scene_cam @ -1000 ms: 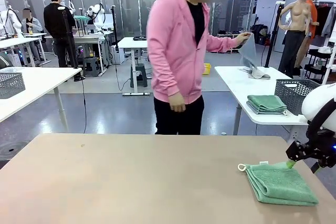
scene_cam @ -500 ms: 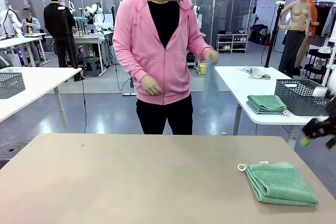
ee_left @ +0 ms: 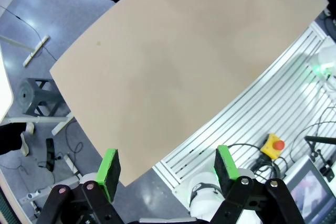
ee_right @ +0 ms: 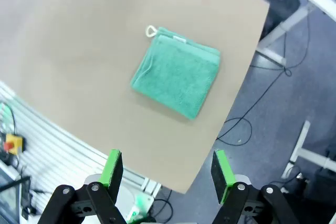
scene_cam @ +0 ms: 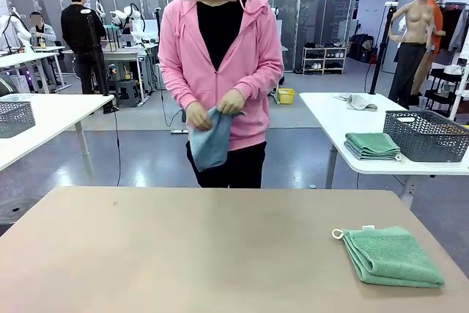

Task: Fold the towels and place them in the basket.
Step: When a person lays out a Towel with hook on the table, fold it in half twice.

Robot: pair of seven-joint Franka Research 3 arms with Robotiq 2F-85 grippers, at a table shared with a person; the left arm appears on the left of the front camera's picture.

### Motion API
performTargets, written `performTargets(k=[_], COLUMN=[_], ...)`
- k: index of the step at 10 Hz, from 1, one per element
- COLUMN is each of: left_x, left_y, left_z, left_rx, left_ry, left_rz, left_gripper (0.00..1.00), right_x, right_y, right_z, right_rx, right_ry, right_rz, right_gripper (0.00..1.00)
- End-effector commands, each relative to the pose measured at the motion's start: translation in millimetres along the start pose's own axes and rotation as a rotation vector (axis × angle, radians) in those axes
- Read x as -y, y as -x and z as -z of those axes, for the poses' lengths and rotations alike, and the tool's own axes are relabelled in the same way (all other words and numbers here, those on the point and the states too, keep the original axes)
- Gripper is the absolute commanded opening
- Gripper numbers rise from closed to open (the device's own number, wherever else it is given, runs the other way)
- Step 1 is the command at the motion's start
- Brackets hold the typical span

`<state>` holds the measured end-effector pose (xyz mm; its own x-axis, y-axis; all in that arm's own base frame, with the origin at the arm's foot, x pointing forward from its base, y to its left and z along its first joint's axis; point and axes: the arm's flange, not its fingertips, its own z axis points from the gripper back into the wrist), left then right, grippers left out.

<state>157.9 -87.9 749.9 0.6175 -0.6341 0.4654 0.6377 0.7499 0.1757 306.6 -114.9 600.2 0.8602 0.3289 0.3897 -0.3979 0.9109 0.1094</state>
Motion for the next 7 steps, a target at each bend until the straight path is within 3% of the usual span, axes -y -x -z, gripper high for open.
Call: performTargets(k=[1,4,7], left_x=[-0.5,-0.5,-0.5], left_y=[1.0,1.0,1.0], left_z=[0.6,0.6,0.6], left_rx=[-0.004,-0.004,-0.004], left_ry=[-0.003,-0.003,-0.003], left_rz=[0.02,0.02,0.02], left_gripper=[0.91,0.91,0.91], right_x=[-17.8,-72.9,-119.1], right_y=[14.7,27.8,36.5], right_z=[-38.0,-89.8,-111.5], right_rx=[0.053,0.04,0.078], right_ry=[-0.074,-0.099,-0.018], right_rz=[-0.134,-0.211,-0.239], right_gripper=[0.85,0.85,0.85])
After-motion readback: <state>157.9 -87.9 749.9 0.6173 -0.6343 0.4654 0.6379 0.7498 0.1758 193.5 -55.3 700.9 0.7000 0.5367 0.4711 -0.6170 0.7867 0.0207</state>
